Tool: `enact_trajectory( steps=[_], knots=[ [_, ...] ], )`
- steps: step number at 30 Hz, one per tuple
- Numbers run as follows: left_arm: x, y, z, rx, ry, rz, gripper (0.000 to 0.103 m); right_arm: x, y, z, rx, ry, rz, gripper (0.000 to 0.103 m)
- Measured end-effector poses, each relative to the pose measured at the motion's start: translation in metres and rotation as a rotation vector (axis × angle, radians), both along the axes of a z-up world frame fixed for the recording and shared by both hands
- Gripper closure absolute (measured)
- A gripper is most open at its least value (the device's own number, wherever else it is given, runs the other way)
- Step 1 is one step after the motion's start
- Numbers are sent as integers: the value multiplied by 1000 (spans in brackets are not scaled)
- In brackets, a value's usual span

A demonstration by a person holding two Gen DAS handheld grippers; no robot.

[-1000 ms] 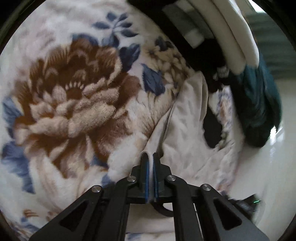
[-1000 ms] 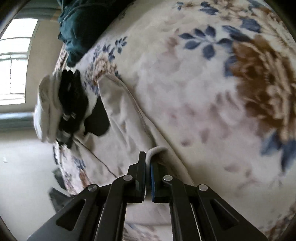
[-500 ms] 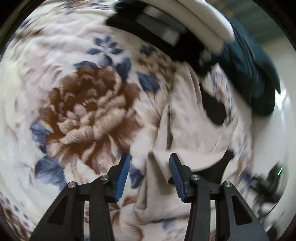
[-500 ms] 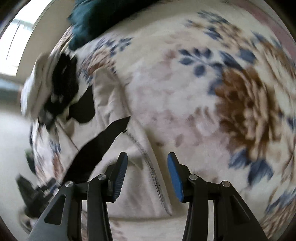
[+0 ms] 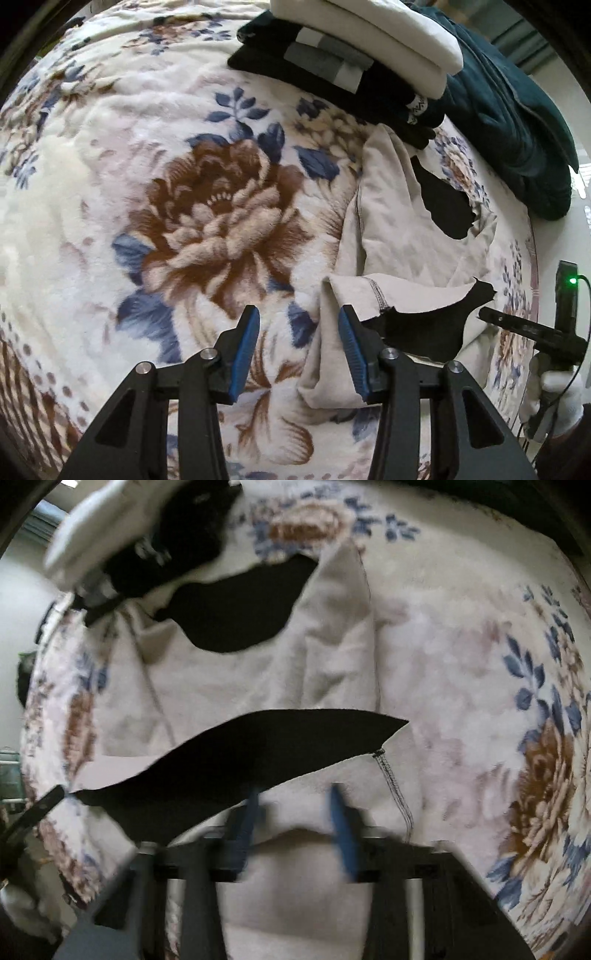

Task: Fold small clothes

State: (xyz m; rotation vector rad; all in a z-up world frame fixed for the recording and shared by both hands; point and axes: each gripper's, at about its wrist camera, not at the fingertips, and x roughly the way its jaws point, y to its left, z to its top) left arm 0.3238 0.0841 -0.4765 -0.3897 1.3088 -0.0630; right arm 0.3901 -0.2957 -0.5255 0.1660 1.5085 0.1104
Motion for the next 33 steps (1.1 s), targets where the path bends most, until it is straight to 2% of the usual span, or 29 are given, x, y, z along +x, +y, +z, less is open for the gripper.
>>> enact_trajectory(
  steps=[3,6,8,14,16,18,21,22,24,27,28,30,33],
  knots=[
    [-1,6,3,-11,2,22,61,-2,-11,16,-10,-98,-83,100],
    [3,-1,-3,-35,10,17,61,0,-31,29,-4,-153,-197,102],
    [5,-7,-9,-20,24,-13,61,4,-43,32,-27,-176,-242,103],
    [7,-12,-11,-69,29,-38,61,14,-71,17,64,-83,-326,102],
    [5,-18,-9,-81,36,-98,61,10,-75,16,66,-69,-336,99],
    [4,-34,-14,-69,83,-217,61,4,-81,16,78,-58,-363,94],
    [11,-60,-33,37,132,-335,61,-9,-87,11,88,-42,-394,91],
    [18,-66,-41,53,139,-340,61,-12,-89,9,87,-36,-401,91],
    [39,-68,-48,55,138,-307,61,-18,-93,3,86,-22,-428,91],
    [77,-55,-37,45,58,-183,61,-23,-97,-1,76,-19,-451,91],
    [86,-49,-34,18,39,-144,61,-24,-98,-1,72,-21,-455,89],
    [100,-37,-33,-47,32,-75,61,-25,-102,-2,79,-30,-465,66],
    [107,-25,-38,-154,61,-17,61,-26,-109,-6,110,-30,-487,65]
  ],
)
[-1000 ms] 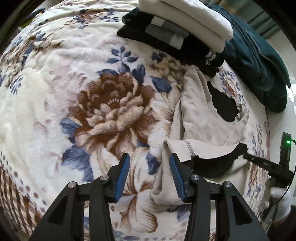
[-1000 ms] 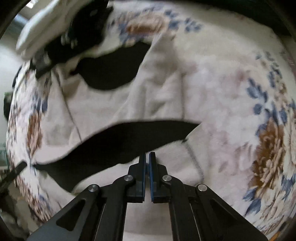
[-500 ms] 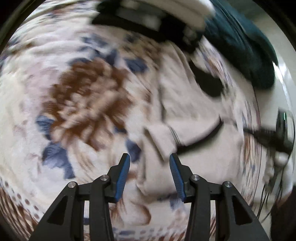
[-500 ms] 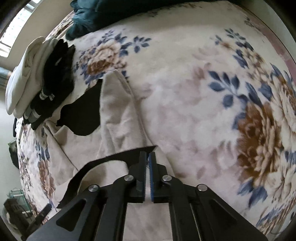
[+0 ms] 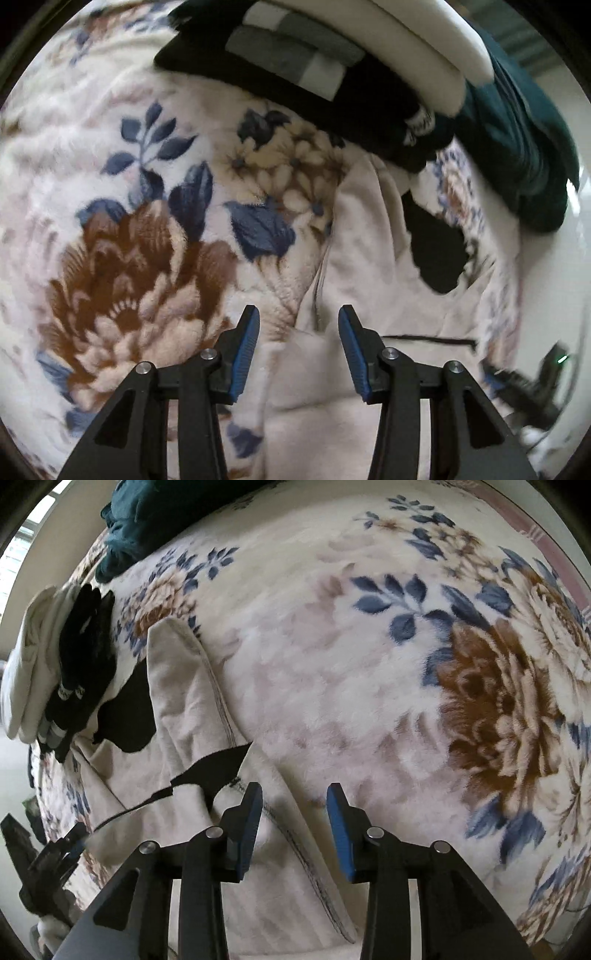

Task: Fold small clothes

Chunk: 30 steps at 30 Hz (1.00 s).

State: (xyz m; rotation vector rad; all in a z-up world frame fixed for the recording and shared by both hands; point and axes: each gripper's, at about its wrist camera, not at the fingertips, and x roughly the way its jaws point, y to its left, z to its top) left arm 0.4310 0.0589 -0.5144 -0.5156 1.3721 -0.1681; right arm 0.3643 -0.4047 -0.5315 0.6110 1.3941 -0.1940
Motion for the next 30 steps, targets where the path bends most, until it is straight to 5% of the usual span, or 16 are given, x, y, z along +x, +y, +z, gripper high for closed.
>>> enact_trajectory(
  steps=[2,10,11,13,21,24,27,30],
  knots=[
    [-3,2,-1,-41,5,-6,61,0,-6,-4,46,-8,-20,64],
    [-27,-13,-27,-4,59,-82,62,4,-24,-40,314,0,-138,56],
    [-31,-13,-25,-4,40,-81,64,4,-24,-39,324,-22,-144,58],
    [-31,-18,-19,17,-16,-89,93,3,-22,-30,289,-57,-141,98],
    [-25,-25,-13,79,-49,-126,97,4,-28,4,137,-133,-151,101],
    [-28,-24,-11,80,-54,-131,97,14,-23,6,151,-95,-76,94],
    [-29,-24,-11,85,-55,-134,97,17,-13,-1,179,-60,-10,61],
    [-30,-23,-10,93,-58,-143,97,18,4,-10,171,-13,67,61]
  ],
)
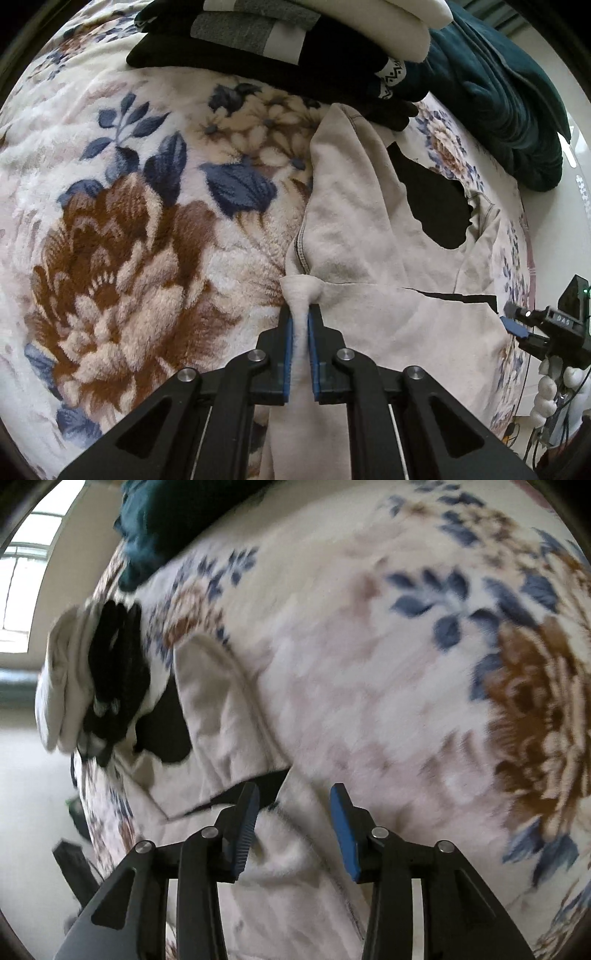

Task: Fold small clothes

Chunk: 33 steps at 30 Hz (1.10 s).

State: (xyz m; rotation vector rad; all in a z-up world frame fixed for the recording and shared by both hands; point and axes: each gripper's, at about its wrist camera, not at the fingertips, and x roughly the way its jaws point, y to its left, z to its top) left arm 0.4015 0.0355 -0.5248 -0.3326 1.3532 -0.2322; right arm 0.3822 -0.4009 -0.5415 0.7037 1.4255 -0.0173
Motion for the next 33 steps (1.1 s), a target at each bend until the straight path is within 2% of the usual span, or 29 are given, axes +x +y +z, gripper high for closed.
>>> enact_trajectory(
  steps=[2,3,4,8,11,15,17,18,19,20,22,24,26,29,33],
  knots=[
    [-1,-2,1,14,-7,-11,97,-1,11,-1,-51,-4,50,64],
    [-1,-2,2,20,-11,-16,97,-3,16,1,-100,-23,70,84],
    [-1,-4,2,23,-12,-18,97,-4,19,3,-146,-31,73,95],
    [0,-5,0,31,-9,-20,97,-11,10,10,-228,-53,-23,97],
    [1,-5,-1,29,-6,-16,97,-14,-6,11,-206,-59,-101,97],
    [1,-4,-2,22,-4,-12,97,-15,-14,7,-123,-52,-121,96],
    [2,-3,-3,5,9,-6,96,-11,-17,2,-82,-16,-126,89],
    [3,0,-3,-14,23,5,94,-10,-17,1,-71,-8,-130,81],
    [4,4,-2,-46,36,25,94,-9,-18,2,-55,-11,-137,68],
    [5,8,-1,-73,48,44,92,-7,-18,5,-47,-21,-139,63],
    [10,15,7,-127,59,85,80,1,-16,13,-55,-50,-112,51],
    [20,18,18,-211,31,107,51,13,-12,21,-63,-70,-68,44],
    [38,17,27,-241,-10,122,39,33,-6,25,-59,-88,-30,43],
    [74,6,24,-201,-35,89,39,62,-1,28,-54,-114,-17,43],
    [121,-14,5,-125,-33,9,39,114,4,14,-21,-108,-4,43]
  ],
)
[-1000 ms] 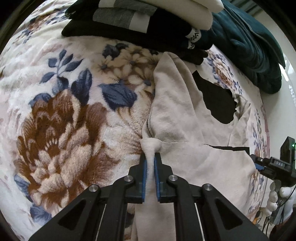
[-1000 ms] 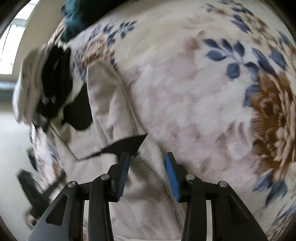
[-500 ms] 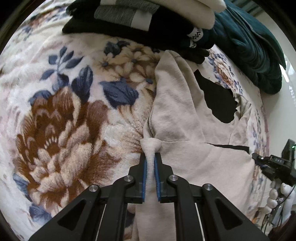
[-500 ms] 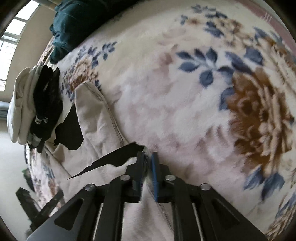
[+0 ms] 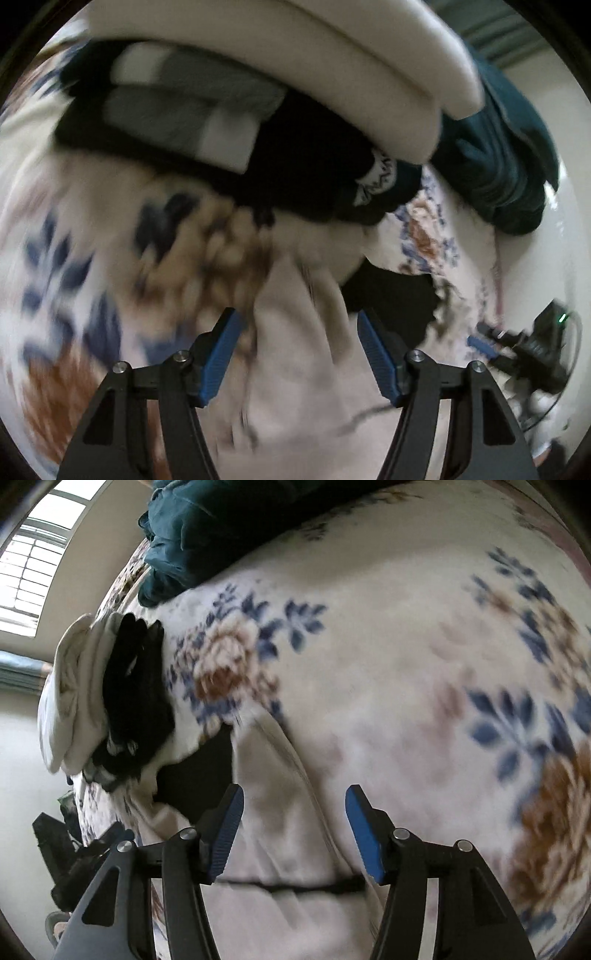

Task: Fold small clothes

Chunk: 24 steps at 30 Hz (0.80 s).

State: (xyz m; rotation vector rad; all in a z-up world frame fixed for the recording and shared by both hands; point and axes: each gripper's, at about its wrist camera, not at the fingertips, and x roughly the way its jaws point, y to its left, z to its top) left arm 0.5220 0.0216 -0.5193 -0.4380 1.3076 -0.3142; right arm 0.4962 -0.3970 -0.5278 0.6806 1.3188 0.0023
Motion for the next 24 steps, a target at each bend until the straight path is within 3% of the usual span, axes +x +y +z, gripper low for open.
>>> enact_trajectory(
  steps=[5,8,9,10,11,12,13,20,24],
  knots=[
    [24,-27,-21,44,11,-126,39,43,16,-28,13,62,58,43],
    [27,-40,-24,87,-24,-167,45,57,28,-44,40,99,91,43],
    [25,-43,-21,96,-57,-177,69,59,31,-46,35,96,94,45],
    [25,-47,-21,111,-73,-190,85,61,33,-46,23,87,99,57],
    [24,-49,-20,136,-75,-195,95,61,35,-44,7,76,101,69],
    [22,-48,-17,131,-95,-195,96,61,37,-41,-10,66,107,88],
    [18,-46,-9,121,-130,-194,97,60,38,-36,-22,50,111,92],
    [-20,-26,57,84,-269,-158,97,19,37,19,-44,-99,109,95],
    [-61,-13,99,41,-340,-149,97,-31,33,59,-31,-201,120,95]
  ],
)
